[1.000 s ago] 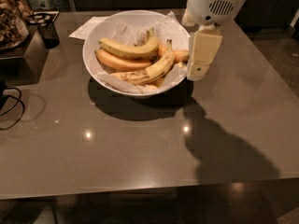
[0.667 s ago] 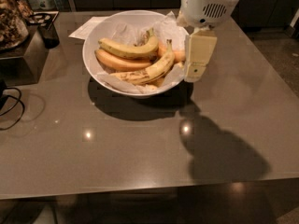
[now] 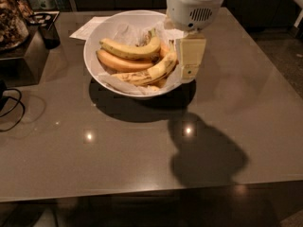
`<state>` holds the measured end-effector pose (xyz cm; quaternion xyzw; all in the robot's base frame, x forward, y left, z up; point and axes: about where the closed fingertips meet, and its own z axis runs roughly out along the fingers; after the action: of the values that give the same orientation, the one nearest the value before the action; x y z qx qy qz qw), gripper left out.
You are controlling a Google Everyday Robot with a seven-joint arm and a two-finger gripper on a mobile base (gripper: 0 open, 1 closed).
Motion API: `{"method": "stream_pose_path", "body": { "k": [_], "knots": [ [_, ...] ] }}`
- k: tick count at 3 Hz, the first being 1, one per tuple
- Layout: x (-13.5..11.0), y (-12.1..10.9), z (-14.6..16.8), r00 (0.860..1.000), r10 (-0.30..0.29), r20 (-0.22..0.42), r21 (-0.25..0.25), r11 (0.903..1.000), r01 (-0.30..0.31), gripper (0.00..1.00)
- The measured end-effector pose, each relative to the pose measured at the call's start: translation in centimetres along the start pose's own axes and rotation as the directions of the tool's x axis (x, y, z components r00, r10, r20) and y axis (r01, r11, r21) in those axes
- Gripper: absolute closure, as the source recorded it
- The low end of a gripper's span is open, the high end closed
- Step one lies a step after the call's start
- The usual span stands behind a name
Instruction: Pick banana from white bowl
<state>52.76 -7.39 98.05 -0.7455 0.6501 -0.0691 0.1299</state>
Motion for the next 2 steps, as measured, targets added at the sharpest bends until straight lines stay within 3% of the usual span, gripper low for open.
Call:
{"method": "stream_pose_path", "body": {
  "k": [1, 2],
  "knots": [
    [-0.87, -0.72, 0.43, 0.999, -0.047, 0.005, -0.008, 0.9988, 0.048, 0.35],
    [-1.34, -1.38, 0.77, 0.997, -0.070, 0.009, -0.013, 0.9974, 0.071, 0.40]
  ]
}}
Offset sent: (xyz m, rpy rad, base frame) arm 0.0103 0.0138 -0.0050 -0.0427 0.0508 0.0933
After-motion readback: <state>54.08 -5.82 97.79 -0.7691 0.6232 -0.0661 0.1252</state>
